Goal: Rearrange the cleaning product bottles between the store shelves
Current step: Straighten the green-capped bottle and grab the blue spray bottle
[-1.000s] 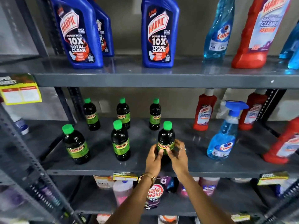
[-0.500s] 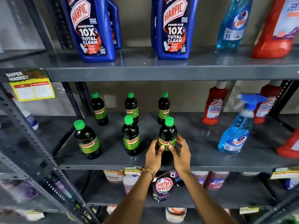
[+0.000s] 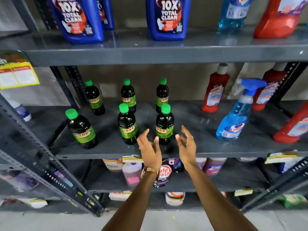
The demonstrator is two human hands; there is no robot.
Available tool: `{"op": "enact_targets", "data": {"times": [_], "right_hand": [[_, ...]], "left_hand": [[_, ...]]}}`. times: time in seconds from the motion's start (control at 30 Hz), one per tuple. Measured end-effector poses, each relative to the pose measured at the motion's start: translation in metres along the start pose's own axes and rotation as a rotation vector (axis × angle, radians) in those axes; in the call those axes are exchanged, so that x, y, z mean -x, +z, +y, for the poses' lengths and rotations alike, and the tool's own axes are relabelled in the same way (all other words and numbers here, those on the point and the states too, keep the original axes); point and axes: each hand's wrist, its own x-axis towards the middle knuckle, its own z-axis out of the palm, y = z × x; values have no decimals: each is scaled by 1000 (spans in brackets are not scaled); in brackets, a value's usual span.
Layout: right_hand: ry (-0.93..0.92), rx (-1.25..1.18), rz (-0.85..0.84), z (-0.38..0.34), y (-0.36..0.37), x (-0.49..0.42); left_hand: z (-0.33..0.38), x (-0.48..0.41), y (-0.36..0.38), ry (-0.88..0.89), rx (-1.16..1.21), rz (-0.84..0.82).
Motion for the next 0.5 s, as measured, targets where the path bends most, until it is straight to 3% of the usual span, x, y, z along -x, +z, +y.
{"op": "enact_targets", "data": {"times": [0.07,0.2,0.33,0.43,0.5], "right_hand": [[8,-40,91,4,-20,4],[-57,-42,332,5,-74,2],[-146,-88,546,7,-130,-24],[-99,-6,532,13,-173,-56],[-21,70,369,18,-194,-75]], "left_hand": [[9,15,7,109,-7,5],[33,36,54,297,28,-246],[54,45,119,227,122,-392],[63,42,168,69,126,-533],[71,38,192,0,119,-603]]}}
